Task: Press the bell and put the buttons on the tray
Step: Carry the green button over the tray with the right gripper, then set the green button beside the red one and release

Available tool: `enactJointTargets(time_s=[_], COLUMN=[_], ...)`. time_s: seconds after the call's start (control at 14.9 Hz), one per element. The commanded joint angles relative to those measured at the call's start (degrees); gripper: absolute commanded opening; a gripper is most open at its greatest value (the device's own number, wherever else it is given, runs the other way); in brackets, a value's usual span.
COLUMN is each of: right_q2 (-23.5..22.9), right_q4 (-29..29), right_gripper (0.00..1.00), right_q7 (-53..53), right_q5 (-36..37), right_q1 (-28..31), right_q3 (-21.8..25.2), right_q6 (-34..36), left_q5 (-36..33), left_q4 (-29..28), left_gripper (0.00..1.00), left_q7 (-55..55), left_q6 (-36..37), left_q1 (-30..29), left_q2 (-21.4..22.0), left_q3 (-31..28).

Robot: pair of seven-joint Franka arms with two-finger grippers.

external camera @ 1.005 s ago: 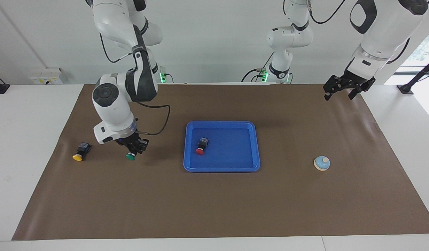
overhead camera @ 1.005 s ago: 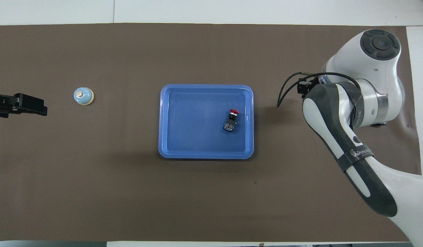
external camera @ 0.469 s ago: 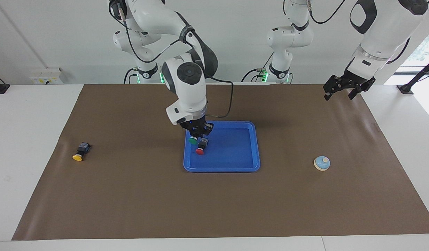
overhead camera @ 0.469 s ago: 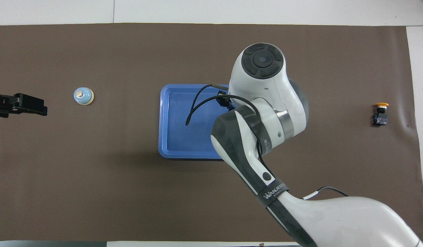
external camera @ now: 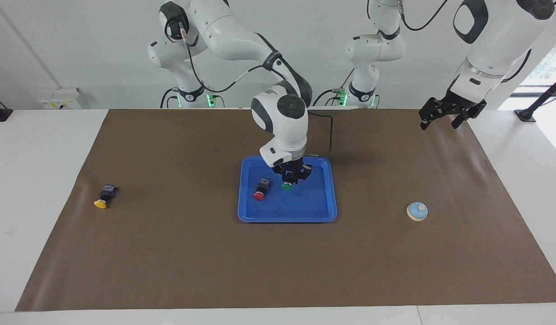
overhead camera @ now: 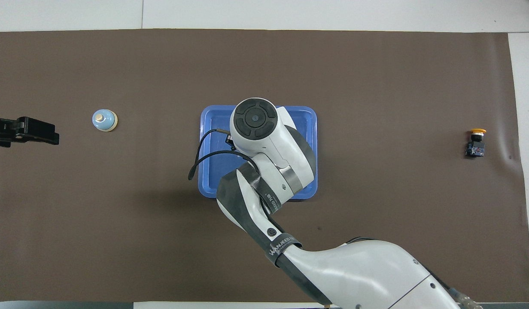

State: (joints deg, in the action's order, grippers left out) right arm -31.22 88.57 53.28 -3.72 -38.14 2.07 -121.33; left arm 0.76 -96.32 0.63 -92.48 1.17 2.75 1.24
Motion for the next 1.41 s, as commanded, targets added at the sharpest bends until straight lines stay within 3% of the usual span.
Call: enactJointTargets(time_s=[0.0,0.33,0.4,0.47,0.54,0.67,0.87,1.14,1.34], right_q2=[3.1,4.1,4.1,4.2,4.3,4.2,4.3,9.8,13.5], right_q4=[7.8,12.1,12.1,12.0,11.6,10.5,4.9,3.2,3.4], right_gripper=[0.0,0.0,0.07,0.75,1.0,1.0,1.0,1.0,1.0], right_q7=[-0.5,-0.1,0.1,0.2,1.2,3.1,3.1,0.3,-10.0], right_q5=[-1.1,-1.2,-1.2,-1.2,-1.2,-1.2,-1.1,-0.3,-0.1], right_q1=[-0.5,-0.7,-0.7,-0.8,-1.0,-1.6,-0.6,7.4,13.9], right_q3=[0.1,0.0,0.0,0.0,0.0,0.0,0.9,1.5,1.7], right_q6=[-5.8,-10.0,-10.0,-9.9,-9.3,-7.4,1.0,8.1,14.2], left_q5=[-0.1,-0.1,-0.1,-0.1,-0.1,-0.1,-0.1,-0.1,-0.1], left_q4=[0.6,0.6,0.6,0.6,0.6,0.6,0.6,0.6,0.6], left_gripper=[1.0,1.0,1.0,1.0,1.0,1.0,1.0,1.0,1.0], left_q7=[0.2,0.2,0.2,0.2,0.2,0.2,0.2,0.2,0.2], left_q6=[1.0,1.0,1.0,1.0,1.0,1.0,1.0,1.0,1.0], left_q1=[0.1,0.1,0.1,0.1,0.1,0.1,0.1,0.1,0.1], left_q2=[0.2,0.2,0.2,0.2,0.2,0.2,0.2,0.2,0.2], left_q3=[-0.2,-0.2,-0.2,-0.2,-0.2,-0.2,-0.2,-0.2,-0.2])
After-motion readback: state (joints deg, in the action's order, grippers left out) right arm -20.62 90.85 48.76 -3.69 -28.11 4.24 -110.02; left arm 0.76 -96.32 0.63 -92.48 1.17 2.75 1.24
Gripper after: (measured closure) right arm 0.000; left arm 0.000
